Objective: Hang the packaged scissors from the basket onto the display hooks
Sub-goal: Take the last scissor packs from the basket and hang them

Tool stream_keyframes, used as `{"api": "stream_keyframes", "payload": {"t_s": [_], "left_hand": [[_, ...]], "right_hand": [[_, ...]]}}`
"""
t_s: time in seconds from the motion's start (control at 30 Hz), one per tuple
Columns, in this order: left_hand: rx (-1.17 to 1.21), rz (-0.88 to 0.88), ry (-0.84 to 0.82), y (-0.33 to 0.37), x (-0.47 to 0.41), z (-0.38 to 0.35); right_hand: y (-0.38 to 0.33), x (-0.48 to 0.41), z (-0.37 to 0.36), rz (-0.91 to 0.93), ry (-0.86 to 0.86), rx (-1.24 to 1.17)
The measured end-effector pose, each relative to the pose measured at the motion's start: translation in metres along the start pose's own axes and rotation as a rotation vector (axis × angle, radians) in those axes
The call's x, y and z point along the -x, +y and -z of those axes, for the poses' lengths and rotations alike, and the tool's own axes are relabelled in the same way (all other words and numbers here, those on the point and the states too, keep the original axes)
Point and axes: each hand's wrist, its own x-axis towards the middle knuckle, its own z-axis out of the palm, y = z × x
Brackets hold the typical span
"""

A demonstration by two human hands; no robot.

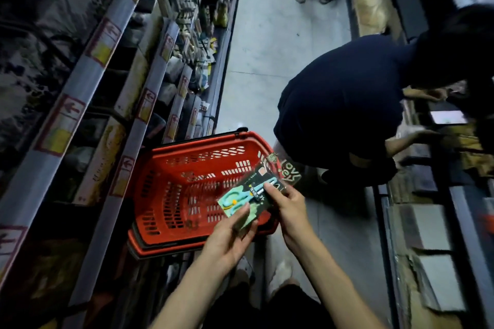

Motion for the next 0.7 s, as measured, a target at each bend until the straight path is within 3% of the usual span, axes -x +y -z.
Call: {"api": "stream_keyframes", "payload": {"t_s": [0.13, 0.47, 0.7], "left_hand": [[-0.319, -0.09, -0.068, -0.022, 0.023, 0.0], [-0.765, -0.318, -0.205, -0.109, 0.08, -0.026], [-1.024, -0.251, -0.483, -0.198, 0.122, -0.082]], "right_hand": [[-0.007, 0.03, 0.04, 0.04, 0.051, -0.091], [0.009, 0.134, 0.176, 0.251, 0.123, -0.138], [0.022, 0.226, 0.238, 0.378, 0.22, -0.107]]}}
